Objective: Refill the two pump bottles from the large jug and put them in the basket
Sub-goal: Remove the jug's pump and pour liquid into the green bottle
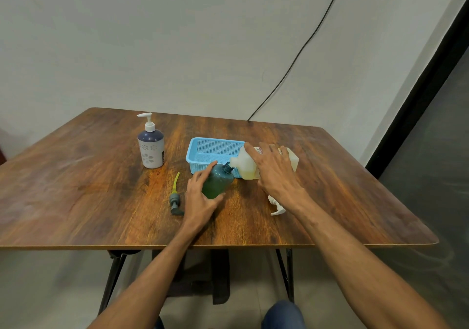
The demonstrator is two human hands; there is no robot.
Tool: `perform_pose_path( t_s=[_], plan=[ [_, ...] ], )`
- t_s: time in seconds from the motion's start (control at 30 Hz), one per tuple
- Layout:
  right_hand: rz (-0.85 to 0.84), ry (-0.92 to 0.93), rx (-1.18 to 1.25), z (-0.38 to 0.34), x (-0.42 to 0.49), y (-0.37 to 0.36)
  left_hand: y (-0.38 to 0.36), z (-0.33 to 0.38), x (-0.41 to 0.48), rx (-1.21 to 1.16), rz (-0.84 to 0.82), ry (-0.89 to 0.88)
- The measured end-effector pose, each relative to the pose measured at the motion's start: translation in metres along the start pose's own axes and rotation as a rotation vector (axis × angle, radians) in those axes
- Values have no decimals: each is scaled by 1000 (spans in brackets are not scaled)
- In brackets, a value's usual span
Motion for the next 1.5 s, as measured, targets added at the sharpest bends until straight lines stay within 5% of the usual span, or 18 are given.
perform_pose_path(
  t_s=[1.5],
  plan=[
    [1,2,-18,0,0,-2,-3,-6,0,6,-9,6]
  ],
)
Point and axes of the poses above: each hand's wrist, its own x-axis towards the middle knuckle, its own y-axis out of the back of the hand, z = x × y, the point moved 7 cm from there along x, towards the middle knuckle, and after that the axes turned 8 degrees about x, right-handed, at the moved point
